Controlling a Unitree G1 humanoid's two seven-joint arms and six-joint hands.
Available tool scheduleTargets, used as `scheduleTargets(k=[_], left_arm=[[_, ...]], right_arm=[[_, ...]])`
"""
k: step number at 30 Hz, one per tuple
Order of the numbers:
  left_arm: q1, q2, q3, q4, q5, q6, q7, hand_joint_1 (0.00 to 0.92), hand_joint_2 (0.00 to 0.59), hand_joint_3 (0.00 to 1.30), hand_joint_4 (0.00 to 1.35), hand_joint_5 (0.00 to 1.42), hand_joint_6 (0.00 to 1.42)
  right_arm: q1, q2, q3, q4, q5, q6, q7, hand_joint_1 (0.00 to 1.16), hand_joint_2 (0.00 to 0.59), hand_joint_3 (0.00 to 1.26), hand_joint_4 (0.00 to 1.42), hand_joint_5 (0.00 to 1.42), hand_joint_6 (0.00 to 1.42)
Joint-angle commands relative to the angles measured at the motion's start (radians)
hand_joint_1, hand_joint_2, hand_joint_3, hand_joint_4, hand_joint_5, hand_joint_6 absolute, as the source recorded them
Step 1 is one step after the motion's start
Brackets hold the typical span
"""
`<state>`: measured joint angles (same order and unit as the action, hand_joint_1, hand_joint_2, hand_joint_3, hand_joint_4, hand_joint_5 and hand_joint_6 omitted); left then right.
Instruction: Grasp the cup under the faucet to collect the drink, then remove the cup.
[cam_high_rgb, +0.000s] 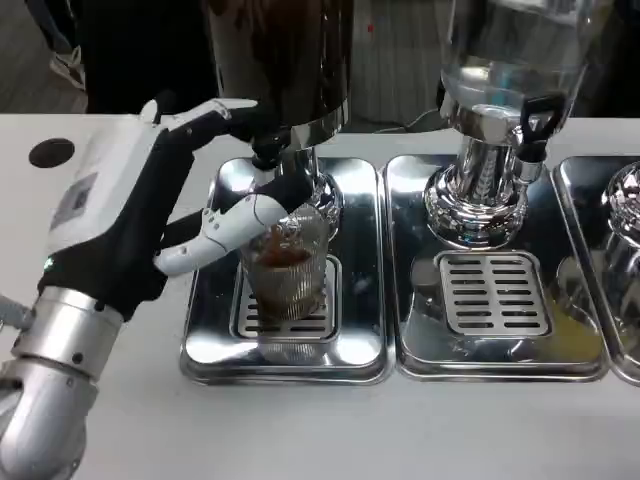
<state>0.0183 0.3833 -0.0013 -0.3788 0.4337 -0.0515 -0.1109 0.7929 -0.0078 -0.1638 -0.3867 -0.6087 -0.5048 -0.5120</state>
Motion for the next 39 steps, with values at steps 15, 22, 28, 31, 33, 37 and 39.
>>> scheduleTargets(k=[15,22,28,31,33,37,39], left_arm=[[0.151,-0.009,0.124,-0.102,-0.100,-0.086,0.005,0.000,0.041,0.00,0.00,0.00,0.00],[0.249,0.006,0.195,-0.136,-0.149,-0.134,-0.007,0.000,0.028,0.00,0.00,0.00,0.00],[0.345,0.044,0.282,-0.100,-0.208,-0.233,-0.040,0.000,0.010,0.00,0.00,0.00,0.00],[0.386,0.075,0.335,-0.048,-0.240,-0.300,-0.062,0.000,0.005,0.00,0.00,0.00,0.00],[0.406,0.098,0.365,-0.014,-0.249,-0.340,-0.074,0.000,0.001,0.00,0.00,0.00,0.00],[0.424,0.149,0.406,0.039,-0.238,-0.397,-0.102,0.000,0.000,0.00,0.00,0.00,0.00],[0.431,0.179,0.429,0.065,-0.228,-0.420,-0.114,0.000,0.000,0.00,0.00,0.00,0.00]], right_arm=[[0.010,0.007,0.035,-0.012,-0.035,-0.013,0.002,0.69,0.517,0.40,0.41,0.31,0.20],[0.025,0.006,0.023,-0.016,-0.022,-0.021,0.000,0.70,0.517,0.40,0.41,0.31,0.20],[0.023,0.006,0.028,-0.018,-0.023,-0.019,0.006,0.72,0.497,0.40,0.41,0.31,0.20],[0.009,0.010,0.043,-0.023,-0.031,-0.007,0.017,0.72,0.477,0.39,0.39,0.30,0.20],[0.000,0.014,0.054,-0.024,-0.035,0.000,0.024,0.72,0.471,0.39,0.39,0.31,0.21],[-0.030,0.017,0.081,-0.013,-0.042,0.022,0.040,0.73,0.442,0.38,0.39,0.31,0.23],[-0.056,0.017,0.097,0.004,-0.038,0.035,0.053,0.73,0.419,0.37,0.38,0.31,0.24]])
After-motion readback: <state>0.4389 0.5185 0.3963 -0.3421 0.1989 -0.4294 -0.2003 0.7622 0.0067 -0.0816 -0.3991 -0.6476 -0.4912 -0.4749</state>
